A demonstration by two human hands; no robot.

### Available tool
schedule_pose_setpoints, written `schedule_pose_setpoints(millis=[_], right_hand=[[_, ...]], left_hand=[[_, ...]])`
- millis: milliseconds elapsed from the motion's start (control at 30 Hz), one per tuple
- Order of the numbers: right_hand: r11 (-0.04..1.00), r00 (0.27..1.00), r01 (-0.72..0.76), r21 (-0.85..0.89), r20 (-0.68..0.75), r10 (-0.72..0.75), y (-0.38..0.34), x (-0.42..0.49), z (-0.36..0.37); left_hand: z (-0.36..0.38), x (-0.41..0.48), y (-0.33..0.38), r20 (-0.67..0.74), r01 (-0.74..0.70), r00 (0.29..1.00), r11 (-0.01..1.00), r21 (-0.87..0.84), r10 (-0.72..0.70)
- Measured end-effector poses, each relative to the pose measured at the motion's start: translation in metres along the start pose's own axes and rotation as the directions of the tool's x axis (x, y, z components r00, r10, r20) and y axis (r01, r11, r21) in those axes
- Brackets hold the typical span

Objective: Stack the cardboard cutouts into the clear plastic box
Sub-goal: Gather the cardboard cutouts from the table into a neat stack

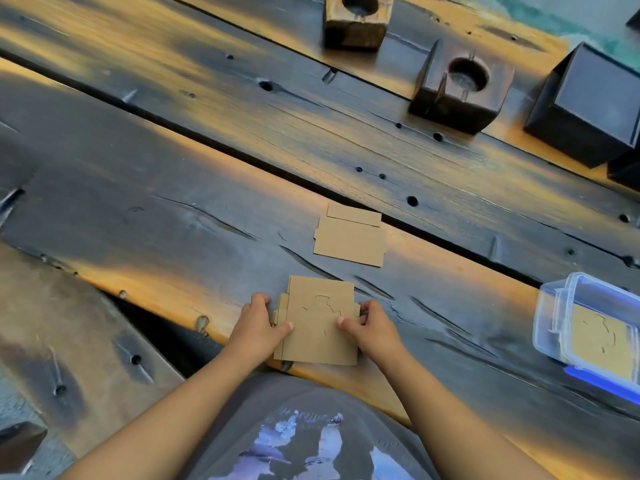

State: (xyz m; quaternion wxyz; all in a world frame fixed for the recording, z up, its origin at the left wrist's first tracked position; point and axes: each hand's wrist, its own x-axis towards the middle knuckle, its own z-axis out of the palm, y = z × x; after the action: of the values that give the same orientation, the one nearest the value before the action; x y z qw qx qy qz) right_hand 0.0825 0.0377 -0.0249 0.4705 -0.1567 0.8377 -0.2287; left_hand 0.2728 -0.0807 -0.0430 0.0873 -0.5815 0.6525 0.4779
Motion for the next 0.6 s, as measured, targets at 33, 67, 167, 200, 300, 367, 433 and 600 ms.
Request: schedule_pose_setpoints(millis=[33,67,167,200,300,367,433,600], right_hand=[[1.000,1.000,-0.016,0.022,0.011,0.016,-0.001,0.001,0.000],[0.998,0.999,-0.036,0.048,0.023,0.035,-0.001,0.002,0.001],[0.984,0.993,-0.109,0.139,0.065,0.100,-0.002,0.005,0.000],[0.978,0.989,-0.133,0.163,0.082,0.121,-0.002,0.006,-0.001],[0.965,0.981,-0.177,0.196,0.112,0.157,-0.003,0.008,-0.005],[0.964,0.979,-0.187,0.188,0.112,0.168,-0.004,0.010,-0.008],[0.966,0.980,-0.183,0.183,0.110,0.165,-0.006,0.013,-0.013],[0.976,0.990,-0.125,0.180,0.091,0.110,-0.013,0.028,-0.036]], left_hand=[[-0.001,0.001,0.002,0.023,0.019,1.000,1.000,-0.021,-0.018],[-0.001,0.001,0.003,0.047,0.038,0.998,0.998,-0.047,-0.036],[-0.001,0.004,0.007,0.092,0.105,0.992,0.981,-0.165,-0.091],[-0.001,0.005,0.008,0.103,0.136,0.988,0.967,-0.216,-0.116],[0.000,0.008,0.011,0.123,0.173,0.982,0.940,-0.294,-0.143],[0.001,0.009,0.014,0.132,0.161,0.983,0.934,-0.318,-0.125],[0.002,0.010,0.019,0.128,0.127,0.988,0.941,-0.315,-0.091],[-0.001,0.020,0.040,0.113,0.044,0.994,0.957,-0.286,-0.012]])
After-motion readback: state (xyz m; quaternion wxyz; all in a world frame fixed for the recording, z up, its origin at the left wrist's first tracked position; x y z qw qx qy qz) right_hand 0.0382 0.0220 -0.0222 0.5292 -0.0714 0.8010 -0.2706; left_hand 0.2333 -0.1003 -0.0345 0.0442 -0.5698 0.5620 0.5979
